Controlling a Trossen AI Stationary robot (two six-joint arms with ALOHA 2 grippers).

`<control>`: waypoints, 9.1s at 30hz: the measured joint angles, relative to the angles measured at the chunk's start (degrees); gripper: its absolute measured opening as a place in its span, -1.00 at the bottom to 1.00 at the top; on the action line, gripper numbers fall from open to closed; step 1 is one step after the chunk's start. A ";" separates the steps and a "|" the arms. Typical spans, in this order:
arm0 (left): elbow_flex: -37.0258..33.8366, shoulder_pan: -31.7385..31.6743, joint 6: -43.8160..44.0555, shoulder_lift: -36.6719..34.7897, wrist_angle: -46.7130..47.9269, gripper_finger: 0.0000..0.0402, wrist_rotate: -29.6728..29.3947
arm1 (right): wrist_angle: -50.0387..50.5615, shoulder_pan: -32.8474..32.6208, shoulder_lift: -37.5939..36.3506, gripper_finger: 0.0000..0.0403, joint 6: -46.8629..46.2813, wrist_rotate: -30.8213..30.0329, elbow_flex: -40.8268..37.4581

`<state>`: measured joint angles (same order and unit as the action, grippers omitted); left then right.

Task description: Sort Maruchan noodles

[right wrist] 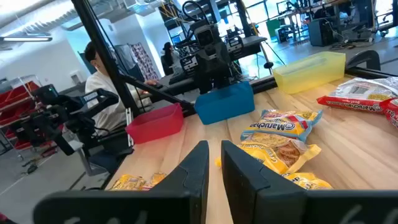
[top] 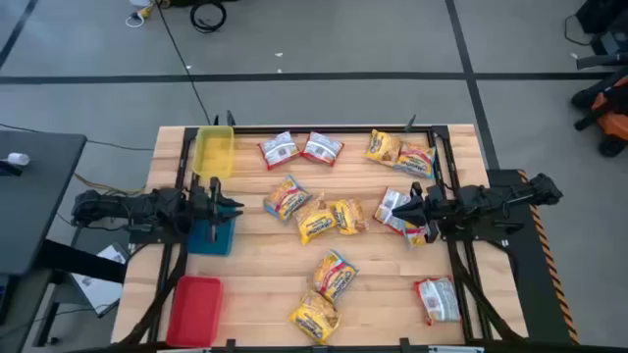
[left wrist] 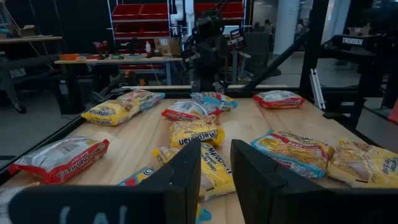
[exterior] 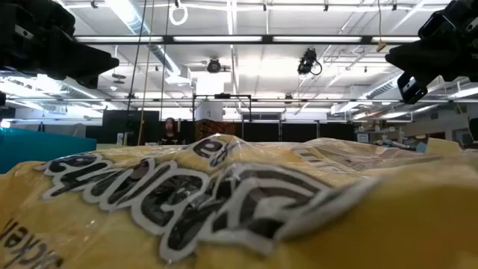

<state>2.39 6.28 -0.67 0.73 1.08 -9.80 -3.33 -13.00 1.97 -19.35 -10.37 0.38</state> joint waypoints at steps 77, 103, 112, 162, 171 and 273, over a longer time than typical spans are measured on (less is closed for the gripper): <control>0.00 0.00 0.00 0.00 0.00 -0.53 0.00 | 0.00 -0.01 -0.01 -0.75 0.00 0.02 0.00; 0.00 0.01 -0.01 0.00 0.00 -0.53 0.00 | 0.00 0.00 -0.01 -0.75 0.02 0.02 0.00; 0.00 0.00 0.00 0.00 0.00 -0.53 0.02 | 0.00 0.00 0.00 -0.75 0.01 0.00 -0.01; 10.78 0.01 5.73 26.95 -10.14 -0.53 -5.74 | 0.00 -0.02 -0.01 -0.75 0.00 0.00 0.00; 24.28 0.00 2.04 57.46 -17.56 -0.23 -6.10 | 0.00 0.00 -0.02 -0.75 0.00 0.00 0.00; 65.42 9.48 26.21 61.11 86.22 -0.99 11.01 | -1.32 -0.01 0.27 -0.75 0.01 0.02 0.00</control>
<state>67.81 15.76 25.55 61.84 87.31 1.20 -4.65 -13.01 2.24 -19.35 -10.35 0.38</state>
